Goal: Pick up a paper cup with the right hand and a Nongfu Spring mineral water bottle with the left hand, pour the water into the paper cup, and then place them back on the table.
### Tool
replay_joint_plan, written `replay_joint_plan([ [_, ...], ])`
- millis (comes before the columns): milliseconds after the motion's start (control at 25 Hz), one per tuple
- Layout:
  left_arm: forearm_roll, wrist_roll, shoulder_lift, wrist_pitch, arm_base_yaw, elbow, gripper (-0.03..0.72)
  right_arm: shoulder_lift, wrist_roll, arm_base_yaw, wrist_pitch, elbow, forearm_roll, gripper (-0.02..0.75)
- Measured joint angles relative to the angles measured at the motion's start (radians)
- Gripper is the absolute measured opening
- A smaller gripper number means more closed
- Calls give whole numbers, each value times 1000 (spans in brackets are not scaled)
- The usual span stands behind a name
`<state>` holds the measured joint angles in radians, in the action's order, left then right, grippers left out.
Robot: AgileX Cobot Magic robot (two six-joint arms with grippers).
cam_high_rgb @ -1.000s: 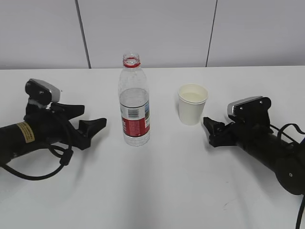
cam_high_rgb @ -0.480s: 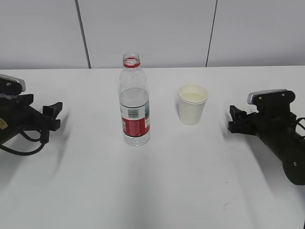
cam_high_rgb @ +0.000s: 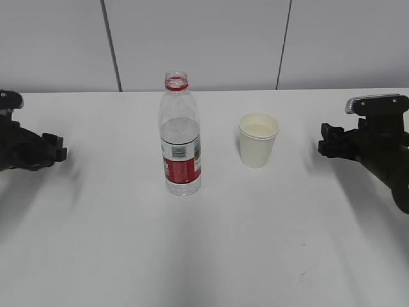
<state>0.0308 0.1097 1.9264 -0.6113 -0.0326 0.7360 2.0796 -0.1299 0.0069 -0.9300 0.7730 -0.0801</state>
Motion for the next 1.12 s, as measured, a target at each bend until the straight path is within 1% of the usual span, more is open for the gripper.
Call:
replay_joint_plan([
  [120,-59,6,-42,171,3,51,526,-45,0,0,161,28,0,593],
  [240,-80,8,-73,372,3,118,517,-93,2,0,332,62,0,592],
  [440,-84,9,-90,767,3,271,514,-149,6,0,660,149,0,592],
  [600,-71,11,-90,1044,3,393,512,-161,7,-2,983,260,0,592],
  [680,-59,12,-90,1159,3,453,512,-161,7,-2,1150,326,0,592],
  [880,-36,11,-90,1408,3,574,510,-161,8,-2,1490,497,0,592],
  [1000,-31,9,-90,1526,3,637,510,-161,8,-2,1647,590,0,592],
  [1120,1,0,-90,1630,3,686,510,-161,8,-2,1777,685,2,592],
])
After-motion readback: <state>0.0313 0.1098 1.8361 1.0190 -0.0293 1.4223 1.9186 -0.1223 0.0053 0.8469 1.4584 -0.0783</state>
